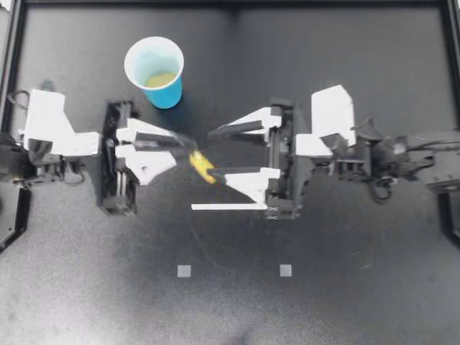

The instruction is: Pick up the screwdriver with the right arm, hand it over to the left arm then place it into the cup.

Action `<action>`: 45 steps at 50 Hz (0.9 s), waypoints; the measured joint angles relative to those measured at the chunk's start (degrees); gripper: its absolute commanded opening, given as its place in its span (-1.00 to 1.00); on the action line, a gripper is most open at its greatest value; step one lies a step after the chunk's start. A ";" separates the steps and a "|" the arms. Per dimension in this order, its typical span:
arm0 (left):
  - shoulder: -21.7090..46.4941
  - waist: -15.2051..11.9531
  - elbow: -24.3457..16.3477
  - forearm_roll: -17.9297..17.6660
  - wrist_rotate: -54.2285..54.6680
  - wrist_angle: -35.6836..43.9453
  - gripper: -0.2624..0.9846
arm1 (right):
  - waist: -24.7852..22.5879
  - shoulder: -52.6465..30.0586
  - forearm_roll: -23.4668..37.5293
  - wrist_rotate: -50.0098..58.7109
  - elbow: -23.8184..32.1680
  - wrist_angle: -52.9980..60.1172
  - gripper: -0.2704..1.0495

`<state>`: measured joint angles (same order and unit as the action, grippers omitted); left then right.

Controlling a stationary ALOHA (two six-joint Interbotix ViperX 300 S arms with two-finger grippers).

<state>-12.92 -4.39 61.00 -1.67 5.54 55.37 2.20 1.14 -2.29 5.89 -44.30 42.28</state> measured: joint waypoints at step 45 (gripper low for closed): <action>0.00 -20.39 5.71 -15.03 -23.82 -0.18 -0.50 | 0.09 10.11 -0.70 0.00 -8.00 0.79 0.47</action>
<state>-12.92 -24.79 66.71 -16.70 -18.28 55.20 2.29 11.25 -2.99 5.89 -52.29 43.07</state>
